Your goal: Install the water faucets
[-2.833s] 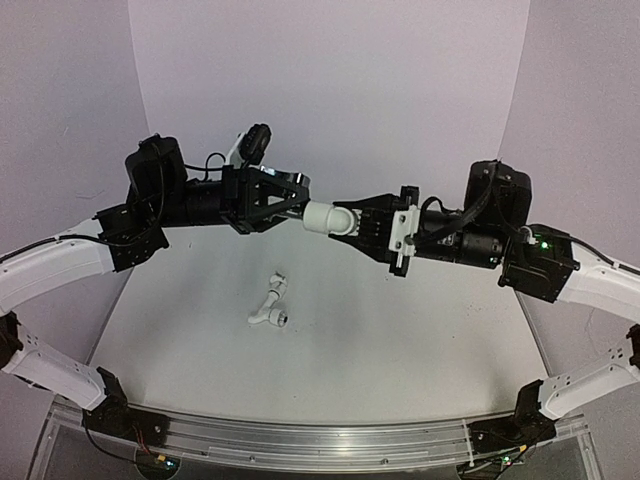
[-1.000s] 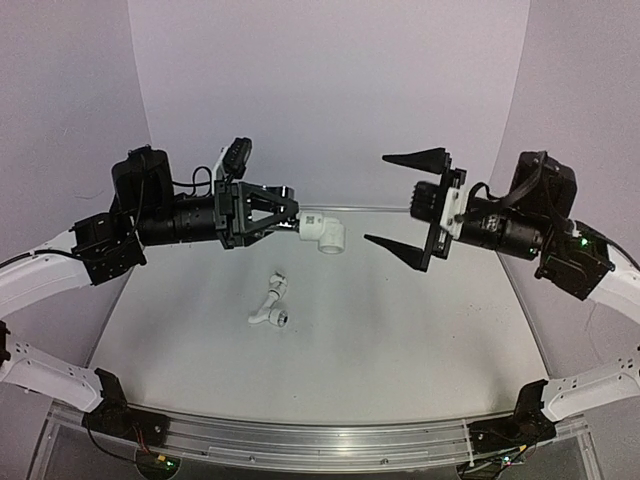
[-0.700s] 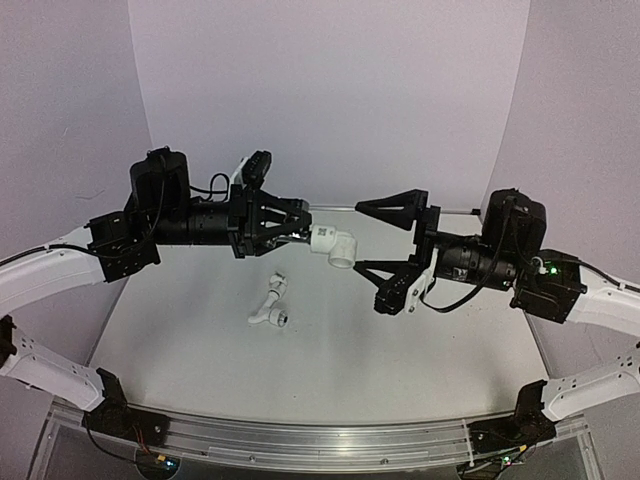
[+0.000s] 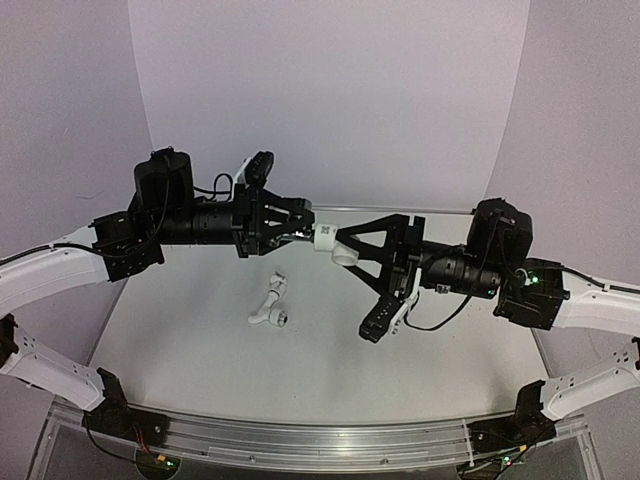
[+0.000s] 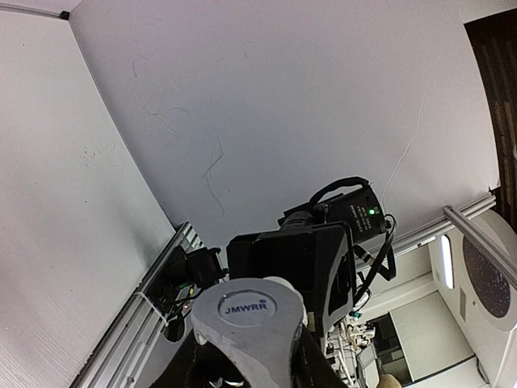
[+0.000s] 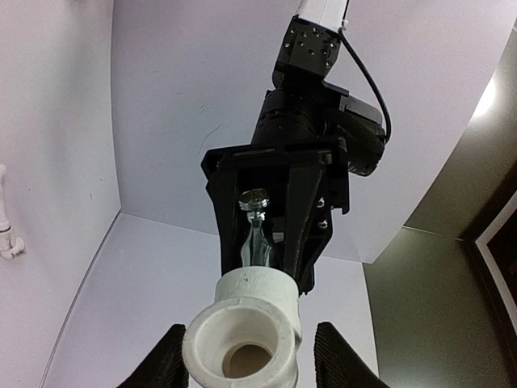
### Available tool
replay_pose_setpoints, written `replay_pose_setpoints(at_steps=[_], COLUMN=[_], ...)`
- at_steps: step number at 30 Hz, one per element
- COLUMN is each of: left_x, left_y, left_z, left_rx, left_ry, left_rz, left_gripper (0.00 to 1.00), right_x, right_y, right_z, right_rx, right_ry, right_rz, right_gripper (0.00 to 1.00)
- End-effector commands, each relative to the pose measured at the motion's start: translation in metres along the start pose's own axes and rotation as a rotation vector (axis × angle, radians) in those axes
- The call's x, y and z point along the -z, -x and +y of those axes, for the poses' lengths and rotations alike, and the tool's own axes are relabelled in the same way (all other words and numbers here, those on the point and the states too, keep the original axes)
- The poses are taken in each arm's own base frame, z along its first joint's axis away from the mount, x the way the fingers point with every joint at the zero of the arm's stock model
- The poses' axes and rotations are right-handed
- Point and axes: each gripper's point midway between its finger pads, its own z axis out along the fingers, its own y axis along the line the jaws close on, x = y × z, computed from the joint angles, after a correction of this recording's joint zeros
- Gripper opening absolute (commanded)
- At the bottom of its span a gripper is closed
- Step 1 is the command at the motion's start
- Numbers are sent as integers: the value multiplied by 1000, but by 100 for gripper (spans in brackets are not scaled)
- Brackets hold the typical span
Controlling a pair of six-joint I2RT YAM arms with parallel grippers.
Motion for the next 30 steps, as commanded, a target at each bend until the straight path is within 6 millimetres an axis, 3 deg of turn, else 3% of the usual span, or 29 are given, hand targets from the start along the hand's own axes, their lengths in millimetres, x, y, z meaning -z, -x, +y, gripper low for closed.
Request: replay_pose_setpoints(at_steps=[1,5,19,26,30], left_x=[12,15,12,18,24], left_y=[24,25,12,6,4], left_z=[-38,-38,-38,-35,-36], left_rx=[-133,-199,-389,-476,-553], left_ry=[-70,-72,-93,-83,-71], left_rz=[-101,-125,-68,-69,-83], left_gripper=[0,0,0,0,0], right_x=[4,7,-2,2,3], right_y=[2,0,-29,-50,-58], right_z=[-26,-35,-87,-91,-85], right_rx=[-84,-277,-1306,-1737,-1995], right_ry=[-71,-70,-122,-201,-192], right_rz=[-7,-6,28,98,97], right_gripper=[39,33,24,14,15])
